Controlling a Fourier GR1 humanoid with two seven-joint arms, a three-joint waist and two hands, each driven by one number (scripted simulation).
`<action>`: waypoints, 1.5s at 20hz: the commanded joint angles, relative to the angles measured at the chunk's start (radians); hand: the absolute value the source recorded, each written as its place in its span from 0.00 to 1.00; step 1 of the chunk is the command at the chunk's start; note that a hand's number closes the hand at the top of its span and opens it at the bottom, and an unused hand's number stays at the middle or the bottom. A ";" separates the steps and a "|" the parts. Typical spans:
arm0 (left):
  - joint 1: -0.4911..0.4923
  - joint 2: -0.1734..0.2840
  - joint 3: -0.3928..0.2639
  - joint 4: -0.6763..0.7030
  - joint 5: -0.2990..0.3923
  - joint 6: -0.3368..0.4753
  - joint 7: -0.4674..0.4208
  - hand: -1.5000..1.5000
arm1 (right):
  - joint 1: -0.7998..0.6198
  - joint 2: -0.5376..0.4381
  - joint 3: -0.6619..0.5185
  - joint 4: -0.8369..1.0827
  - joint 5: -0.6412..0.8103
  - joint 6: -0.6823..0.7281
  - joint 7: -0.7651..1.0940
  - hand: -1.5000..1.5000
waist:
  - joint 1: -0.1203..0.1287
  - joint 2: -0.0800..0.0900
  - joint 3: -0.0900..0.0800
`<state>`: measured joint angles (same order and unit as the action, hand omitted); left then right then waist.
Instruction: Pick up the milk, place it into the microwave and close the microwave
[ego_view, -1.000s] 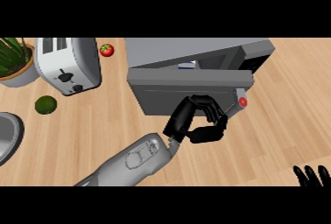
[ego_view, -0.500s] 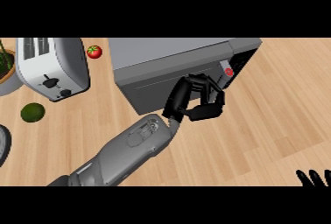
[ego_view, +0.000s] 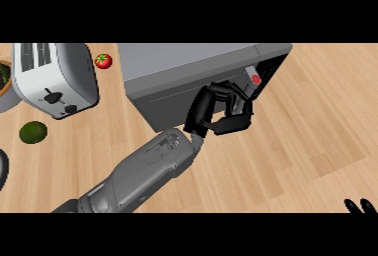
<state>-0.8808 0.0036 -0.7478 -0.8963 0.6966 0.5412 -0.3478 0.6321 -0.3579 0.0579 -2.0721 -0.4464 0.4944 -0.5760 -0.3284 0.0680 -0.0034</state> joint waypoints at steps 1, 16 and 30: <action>-0.075 -0.003 0.025 0.076 0.030 -0.015 -0.013 1.00 | 0.007 -0.020 -0.002 -0.013 -0.027 0.026 0.005 0.00 | -0.022 0.016 0.003; -0.093 -0.003 0.014 0.119 0.102 -0.009 -0.082 1.00 | 0.027 -0.048 -0.028 -0.090 -0.100 0.036 0.022 0.00 | -0.031 0.016 0.003; -0.115 -0.004 -0.004 0.146 0.151 0.004 -0.120 1.00 | 0.059 -0.101 -0.049 -0.131 -0.165 0.075 0.049 0.00 | -0.050 0.018 0.005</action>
<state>-0.9147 0.0015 -0.7873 -0.8324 0.8279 0.5678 -0.4840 0.6861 -0.4462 0.0149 -2.1971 -0.5967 0.5450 -0.5194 -0.3630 0.0712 -0.0001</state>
